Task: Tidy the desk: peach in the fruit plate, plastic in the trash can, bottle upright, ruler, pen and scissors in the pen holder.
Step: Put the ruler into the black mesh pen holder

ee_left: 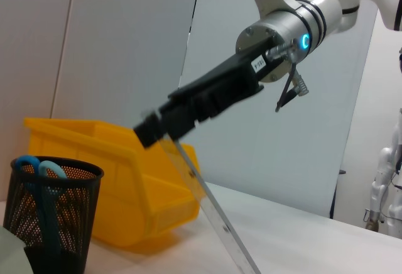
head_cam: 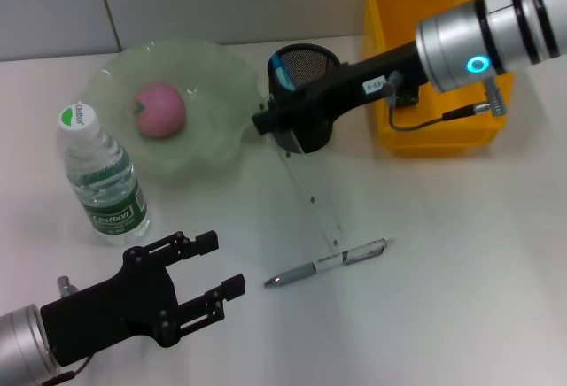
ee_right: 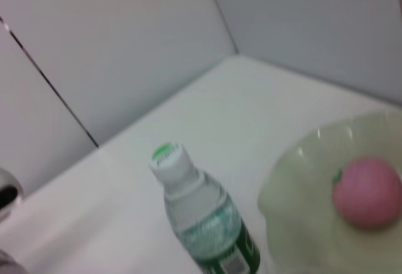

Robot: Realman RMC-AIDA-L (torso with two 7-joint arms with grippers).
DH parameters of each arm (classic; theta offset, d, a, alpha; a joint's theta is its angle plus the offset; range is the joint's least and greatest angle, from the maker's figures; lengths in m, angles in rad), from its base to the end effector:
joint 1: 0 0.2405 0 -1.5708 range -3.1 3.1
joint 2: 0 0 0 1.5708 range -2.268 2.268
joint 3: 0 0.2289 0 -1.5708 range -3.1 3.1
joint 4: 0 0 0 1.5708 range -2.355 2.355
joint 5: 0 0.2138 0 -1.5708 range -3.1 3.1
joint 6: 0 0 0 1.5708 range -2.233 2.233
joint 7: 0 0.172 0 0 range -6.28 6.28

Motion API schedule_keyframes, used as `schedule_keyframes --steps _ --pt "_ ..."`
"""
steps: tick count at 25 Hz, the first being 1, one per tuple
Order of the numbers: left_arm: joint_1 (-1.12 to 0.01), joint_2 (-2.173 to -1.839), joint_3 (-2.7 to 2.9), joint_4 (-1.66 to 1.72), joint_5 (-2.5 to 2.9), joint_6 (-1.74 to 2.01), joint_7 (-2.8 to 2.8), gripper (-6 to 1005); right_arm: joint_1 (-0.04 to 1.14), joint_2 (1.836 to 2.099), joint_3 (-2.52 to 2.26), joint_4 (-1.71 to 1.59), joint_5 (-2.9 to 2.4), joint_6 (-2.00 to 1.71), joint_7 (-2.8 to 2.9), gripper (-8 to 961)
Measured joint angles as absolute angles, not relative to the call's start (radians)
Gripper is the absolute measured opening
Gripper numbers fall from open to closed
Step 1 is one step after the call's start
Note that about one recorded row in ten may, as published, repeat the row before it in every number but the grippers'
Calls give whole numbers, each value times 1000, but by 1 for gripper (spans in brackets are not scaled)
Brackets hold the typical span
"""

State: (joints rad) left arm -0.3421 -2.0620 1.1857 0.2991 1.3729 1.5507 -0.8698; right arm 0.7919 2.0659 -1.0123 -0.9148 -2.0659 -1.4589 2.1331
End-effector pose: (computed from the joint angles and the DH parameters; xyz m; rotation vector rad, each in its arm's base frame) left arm -0.2498 0.2509 -0.0666 -2.6338 -0.4969 -1.0077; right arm 0.1122 0.3902 -0.0156 -2.8535 0.8907 0.4090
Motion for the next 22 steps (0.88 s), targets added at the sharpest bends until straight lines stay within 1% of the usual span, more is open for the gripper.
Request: schedule_keyframes --steps 13,18,22 --pt "-350 -2062 1192 299 1373 1551 -870 668 727 2067 -865 -910 -1827 -1418 1886 367" --pt "-350 -2062 1193 299 1373 1551 -870 668 715 2067 -826 -910 -1778 -1372 1845 367" --pt "-350 -2062 1193 299 1373 1551 -869 668 714 2062 -808 -914 -1775 -1342 1835 367"
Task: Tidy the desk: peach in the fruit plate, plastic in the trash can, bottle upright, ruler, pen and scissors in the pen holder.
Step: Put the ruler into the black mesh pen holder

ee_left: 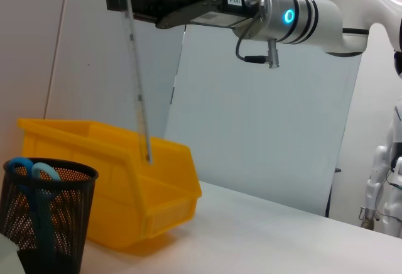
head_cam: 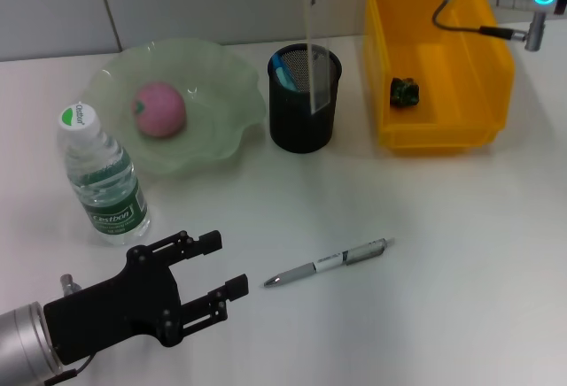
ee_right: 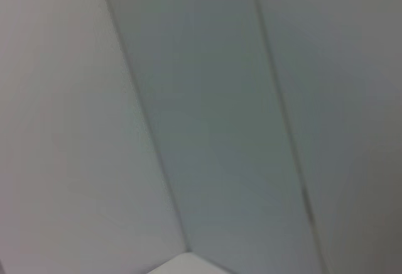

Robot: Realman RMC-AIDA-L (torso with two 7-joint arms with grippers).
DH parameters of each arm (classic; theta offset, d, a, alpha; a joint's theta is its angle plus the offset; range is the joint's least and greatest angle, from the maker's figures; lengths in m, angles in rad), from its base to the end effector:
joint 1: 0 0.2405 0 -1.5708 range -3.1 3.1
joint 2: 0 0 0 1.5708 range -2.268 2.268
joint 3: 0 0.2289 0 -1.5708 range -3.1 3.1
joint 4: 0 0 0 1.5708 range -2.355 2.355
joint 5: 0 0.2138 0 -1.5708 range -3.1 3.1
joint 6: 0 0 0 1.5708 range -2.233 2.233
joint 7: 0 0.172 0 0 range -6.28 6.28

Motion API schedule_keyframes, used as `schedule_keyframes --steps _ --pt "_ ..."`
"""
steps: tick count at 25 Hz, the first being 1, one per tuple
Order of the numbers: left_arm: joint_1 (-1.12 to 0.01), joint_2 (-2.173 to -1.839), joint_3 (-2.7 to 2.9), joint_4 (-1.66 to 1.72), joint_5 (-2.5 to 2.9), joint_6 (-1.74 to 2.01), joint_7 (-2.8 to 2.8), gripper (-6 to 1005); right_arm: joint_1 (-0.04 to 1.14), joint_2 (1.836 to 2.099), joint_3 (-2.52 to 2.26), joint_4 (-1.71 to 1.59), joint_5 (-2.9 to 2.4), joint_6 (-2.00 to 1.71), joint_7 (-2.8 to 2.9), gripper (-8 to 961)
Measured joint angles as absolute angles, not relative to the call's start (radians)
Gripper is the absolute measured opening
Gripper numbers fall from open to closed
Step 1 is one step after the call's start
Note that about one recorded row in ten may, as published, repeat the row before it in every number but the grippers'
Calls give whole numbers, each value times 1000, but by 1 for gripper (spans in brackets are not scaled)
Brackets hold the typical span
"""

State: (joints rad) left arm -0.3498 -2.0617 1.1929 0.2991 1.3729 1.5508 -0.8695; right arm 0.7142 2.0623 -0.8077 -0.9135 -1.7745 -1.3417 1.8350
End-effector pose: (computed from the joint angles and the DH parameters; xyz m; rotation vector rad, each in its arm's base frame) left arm -0.2477 0.2519 -0.0674 -2.6455 -0.4855 -1.0077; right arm 0.1160 0.4223 0.0517 -2.5093 0.6541 0.9171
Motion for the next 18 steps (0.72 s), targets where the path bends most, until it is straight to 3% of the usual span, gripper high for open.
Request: schedule_keyframes --steps 9,18 --pt "-351 -2062 1189 299 1373 1546 -863 668 721 2053 -806 -911 -1767 -1220 1799 367" --pt "-359 -2064 1188 299 1373 1519 -864 667 764 2061 -819 -908 -1767 -1135 1775 368"
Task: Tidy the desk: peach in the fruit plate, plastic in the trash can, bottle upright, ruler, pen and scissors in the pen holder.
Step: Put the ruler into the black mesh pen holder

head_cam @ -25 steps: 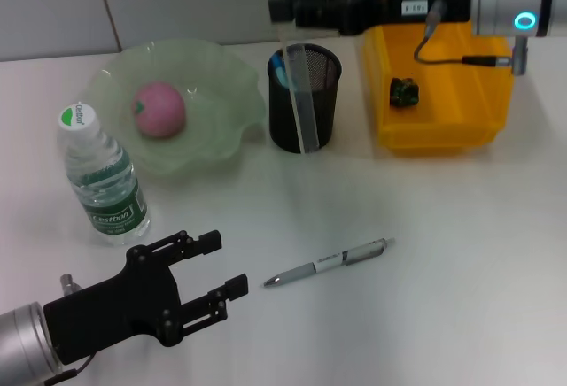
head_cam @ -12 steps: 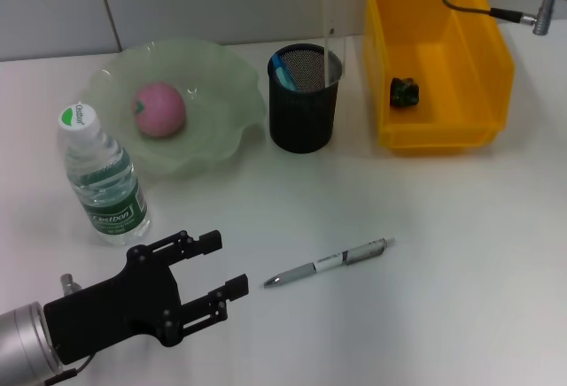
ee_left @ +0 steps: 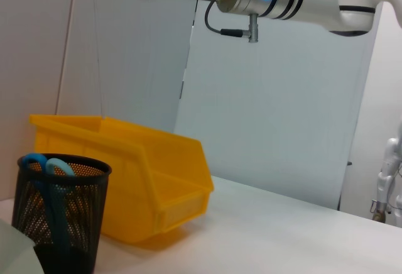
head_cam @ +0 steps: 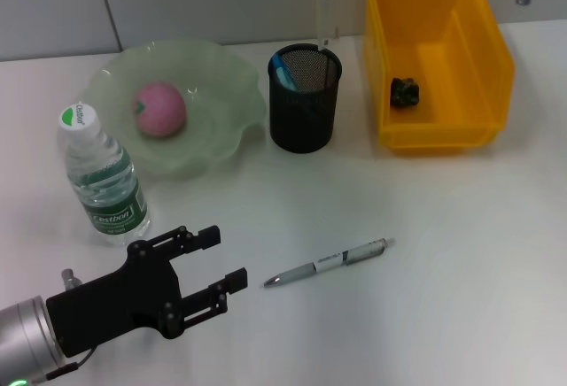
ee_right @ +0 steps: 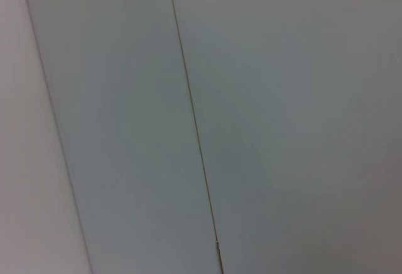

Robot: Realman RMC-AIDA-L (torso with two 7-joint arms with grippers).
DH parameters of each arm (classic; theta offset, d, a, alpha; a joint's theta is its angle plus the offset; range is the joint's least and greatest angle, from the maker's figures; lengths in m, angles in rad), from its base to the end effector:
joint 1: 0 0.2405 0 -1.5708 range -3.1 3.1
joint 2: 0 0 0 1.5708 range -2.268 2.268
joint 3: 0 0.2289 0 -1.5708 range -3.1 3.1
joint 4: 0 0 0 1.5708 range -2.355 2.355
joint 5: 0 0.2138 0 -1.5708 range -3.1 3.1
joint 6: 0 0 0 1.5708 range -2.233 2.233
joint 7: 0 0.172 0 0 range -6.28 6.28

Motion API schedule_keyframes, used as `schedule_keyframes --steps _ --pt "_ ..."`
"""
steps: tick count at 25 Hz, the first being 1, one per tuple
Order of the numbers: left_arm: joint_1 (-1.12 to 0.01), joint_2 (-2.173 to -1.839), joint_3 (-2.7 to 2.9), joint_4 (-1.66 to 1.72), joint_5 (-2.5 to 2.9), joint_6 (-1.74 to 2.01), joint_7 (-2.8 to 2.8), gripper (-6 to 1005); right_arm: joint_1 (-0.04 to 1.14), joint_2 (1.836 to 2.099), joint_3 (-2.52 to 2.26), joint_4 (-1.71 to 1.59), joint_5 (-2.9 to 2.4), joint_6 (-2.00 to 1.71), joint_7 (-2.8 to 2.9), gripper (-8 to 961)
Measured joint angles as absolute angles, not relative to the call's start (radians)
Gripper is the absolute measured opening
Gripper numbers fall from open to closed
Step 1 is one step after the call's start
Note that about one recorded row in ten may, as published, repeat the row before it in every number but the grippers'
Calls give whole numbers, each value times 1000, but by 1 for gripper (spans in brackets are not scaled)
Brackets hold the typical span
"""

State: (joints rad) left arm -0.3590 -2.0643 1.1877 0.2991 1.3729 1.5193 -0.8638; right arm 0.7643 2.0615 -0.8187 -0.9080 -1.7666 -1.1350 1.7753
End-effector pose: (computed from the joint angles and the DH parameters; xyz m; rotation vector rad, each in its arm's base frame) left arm -0.2489 0.2576 -0.0694 -2.6358 -0.4814 -0.9756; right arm 0.1063 0.4562 0.0646 -2.3429 0.5669 0.8692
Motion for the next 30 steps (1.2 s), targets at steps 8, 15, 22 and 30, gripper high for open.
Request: schedule_keyframes --steps 8,15,22,30 --pt "-361 -2063 1184 314 1373 1516 -859 667 801 2068 -867 -844 -1767 -1051 1710 368" --pt "-360 -2063 1184 319 1373 1514 -857 667 819 2075 -876 -798 -1766 -1023 1671 368" --pt "-354 -2064 1184 323 1373 1512 -856 667 831 2075 -895 -763 -1765 -987 1639 368" --pt "-345 -2065 1188 320 1373 1516 -856 667 840 2078 -931 -727 -1748 -938 1595 369"
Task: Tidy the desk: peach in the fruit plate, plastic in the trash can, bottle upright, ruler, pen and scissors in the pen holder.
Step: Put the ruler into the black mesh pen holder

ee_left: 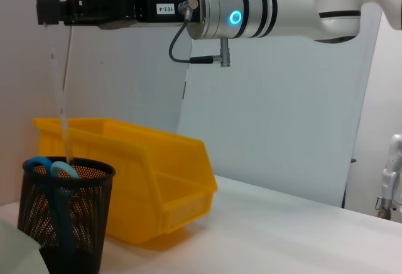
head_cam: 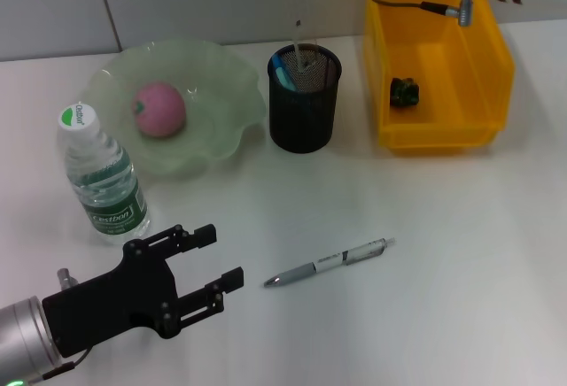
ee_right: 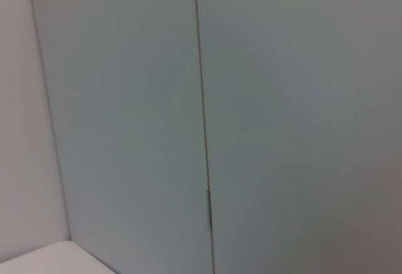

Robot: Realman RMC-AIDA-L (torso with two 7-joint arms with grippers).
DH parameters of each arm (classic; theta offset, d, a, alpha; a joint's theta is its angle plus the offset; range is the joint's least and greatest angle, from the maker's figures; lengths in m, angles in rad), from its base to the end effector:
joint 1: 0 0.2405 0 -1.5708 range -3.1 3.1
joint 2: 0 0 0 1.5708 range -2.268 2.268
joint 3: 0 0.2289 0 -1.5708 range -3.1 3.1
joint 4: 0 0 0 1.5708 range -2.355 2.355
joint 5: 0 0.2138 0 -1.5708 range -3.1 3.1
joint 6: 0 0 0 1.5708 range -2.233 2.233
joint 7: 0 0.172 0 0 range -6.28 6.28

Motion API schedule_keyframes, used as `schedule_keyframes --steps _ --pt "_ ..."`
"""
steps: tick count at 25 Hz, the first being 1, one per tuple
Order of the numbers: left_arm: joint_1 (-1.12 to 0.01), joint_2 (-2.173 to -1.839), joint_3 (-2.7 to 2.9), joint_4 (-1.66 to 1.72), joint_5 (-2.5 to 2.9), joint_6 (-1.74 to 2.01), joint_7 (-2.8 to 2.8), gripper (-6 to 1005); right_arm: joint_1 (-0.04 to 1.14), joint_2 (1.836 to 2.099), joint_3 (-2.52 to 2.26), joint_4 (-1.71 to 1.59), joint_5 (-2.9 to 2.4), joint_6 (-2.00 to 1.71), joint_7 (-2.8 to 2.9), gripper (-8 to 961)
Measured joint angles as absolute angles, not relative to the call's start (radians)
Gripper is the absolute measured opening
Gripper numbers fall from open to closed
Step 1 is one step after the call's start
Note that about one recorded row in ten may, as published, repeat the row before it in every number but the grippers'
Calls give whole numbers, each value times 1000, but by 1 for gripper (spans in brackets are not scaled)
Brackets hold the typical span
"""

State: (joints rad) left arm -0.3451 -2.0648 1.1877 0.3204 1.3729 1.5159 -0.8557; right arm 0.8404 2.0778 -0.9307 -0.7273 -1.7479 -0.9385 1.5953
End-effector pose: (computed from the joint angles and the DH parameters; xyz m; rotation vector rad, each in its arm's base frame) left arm -0.2504 0.2578 -0.0673 -2.6277 -0.4596 -0.9649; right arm 0.1068 0.4717 0.0113 -2.3636 0.4845 0.7034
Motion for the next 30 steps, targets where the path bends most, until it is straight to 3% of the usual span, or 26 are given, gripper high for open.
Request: schedule_keyframes --steps 30 --pt "-334 -2064 1192 322 1373 1537 -857 667 853 2081 -981 -644 -1726 -848 1517 370"
